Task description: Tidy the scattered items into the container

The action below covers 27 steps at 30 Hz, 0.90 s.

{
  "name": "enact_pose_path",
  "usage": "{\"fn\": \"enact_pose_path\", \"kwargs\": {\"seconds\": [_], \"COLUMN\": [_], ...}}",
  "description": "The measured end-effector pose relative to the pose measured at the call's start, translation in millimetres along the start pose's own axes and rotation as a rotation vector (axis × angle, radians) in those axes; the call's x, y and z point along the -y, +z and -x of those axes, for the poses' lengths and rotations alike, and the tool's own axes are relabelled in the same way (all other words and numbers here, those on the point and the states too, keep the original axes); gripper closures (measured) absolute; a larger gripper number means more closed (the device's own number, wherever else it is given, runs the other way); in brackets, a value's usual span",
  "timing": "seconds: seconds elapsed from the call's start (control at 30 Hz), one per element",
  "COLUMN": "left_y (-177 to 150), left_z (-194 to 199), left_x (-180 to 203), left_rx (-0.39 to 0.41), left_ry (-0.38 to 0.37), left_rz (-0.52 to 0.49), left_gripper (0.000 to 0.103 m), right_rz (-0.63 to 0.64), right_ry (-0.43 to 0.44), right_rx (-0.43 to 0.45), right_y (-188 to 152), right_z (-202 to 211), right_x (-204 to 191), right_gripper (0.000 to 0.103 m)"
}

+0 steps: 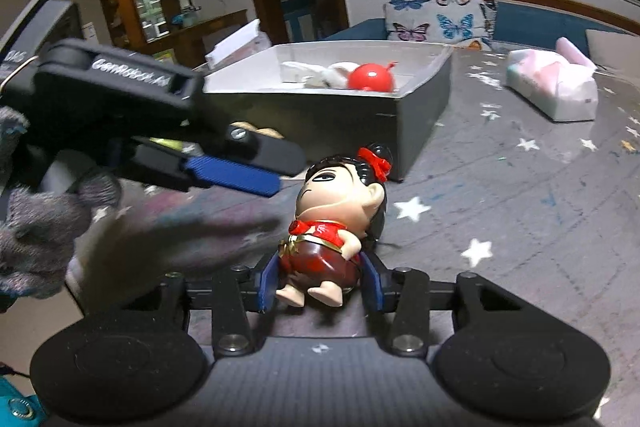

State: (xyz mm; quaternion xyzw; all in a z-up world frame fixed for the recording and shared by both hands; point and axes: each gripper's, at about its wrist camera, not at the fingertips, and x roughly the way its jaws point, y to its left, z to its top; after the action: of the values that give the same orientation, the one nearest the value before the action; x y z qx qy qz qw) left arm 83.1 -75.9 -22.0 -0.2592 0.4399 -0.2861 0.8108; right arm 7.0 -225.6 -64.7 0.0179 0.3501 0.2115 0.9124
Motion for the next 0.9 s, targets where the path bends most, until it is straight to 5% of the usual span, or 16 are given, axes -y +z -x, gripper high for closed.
{"fn": "enact_pose_path", "kwargs": {"seconds": [0.4, 0.9], "left_y": [0, -2], "left_z": [-1, -11], "left_x": [-8, -16], "left_rx": [-0.01, -0.044], "left_ry": [-0.008, -0.068], "left_rz": [0.037, 0.101], "left_gripper": [0.066, 0.066], "right_rz": [-0.046, -0.182], "right_ry": [-0.002, 0.037], "right_rx": [0.029, 0.024], "right_y": [6, 20], "right_z": [13, 2], "right_x": [7, 36], "right_gripper": [0.044, 0.043]}}
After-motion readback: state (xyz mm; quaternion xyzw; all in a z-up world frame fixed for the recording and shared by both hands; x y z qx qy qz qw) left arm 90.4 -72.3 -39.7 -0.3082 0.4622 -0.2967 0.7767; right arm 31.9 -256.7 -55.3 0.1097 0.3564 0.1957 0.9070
